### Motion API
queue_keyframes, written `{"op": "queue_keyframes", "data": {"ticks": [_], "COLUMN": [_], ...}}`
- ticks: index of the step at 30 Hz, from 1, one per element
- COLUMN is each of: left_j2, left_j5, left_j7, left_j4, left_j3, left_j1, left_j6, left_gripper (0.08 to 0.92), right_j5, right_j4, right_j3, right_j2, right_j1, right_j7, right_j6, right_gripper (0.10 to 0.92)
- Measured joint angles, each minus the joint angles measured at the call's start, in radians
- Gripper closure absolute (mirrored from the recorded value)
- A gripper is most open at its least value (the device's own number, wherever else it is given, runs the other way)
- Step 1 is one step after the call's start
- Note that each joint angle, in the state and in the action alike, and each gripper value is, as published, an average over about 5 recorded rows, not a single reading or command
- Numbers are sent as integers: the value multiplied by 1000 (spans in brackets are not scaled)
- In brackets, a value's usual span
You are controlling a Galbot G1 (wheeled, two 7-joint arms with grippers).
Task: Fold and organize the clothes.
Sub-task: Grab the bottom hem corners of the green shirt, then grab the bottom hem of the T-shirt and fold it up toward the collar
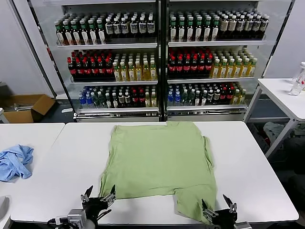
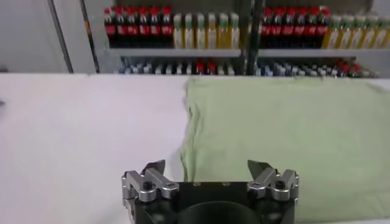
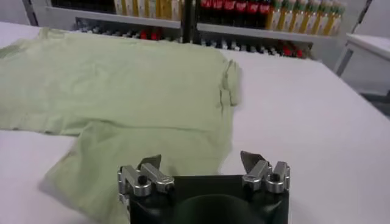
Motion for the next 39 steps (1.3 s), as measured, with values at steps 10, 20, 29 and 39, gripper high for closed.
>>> {"op": "queue_keyframes", "data": {"ticks": [10, 20, 29, 39], "left_j2": [9, 23, 22, 43], "left_j5": [-51, -132, -202, -327], "left_j7": [2, 6, 21, 42], "left_j4": [28, 50, 51, 21], "left_j3": [-5, -26, -39, -81], "left_j1": [4, 6, 8, -13], "left_j6": [19, 21, 20, -18], "left_gripper": [324, 601, 856, 914], "right_j5": [90, 148, 171, 209], "right_j4": [-18, -30, -19, -29], "right_j3": [-4, 3, 21, 39], "right_j2": [-6, -25, -53, -100], "right_j1": [15, 31, 56, 164], "right_j7": [0, -12, -32, -45], "right_j6": [-17, -11, 34, 112], "right_gripper": [491, 778, 919, 919]}}
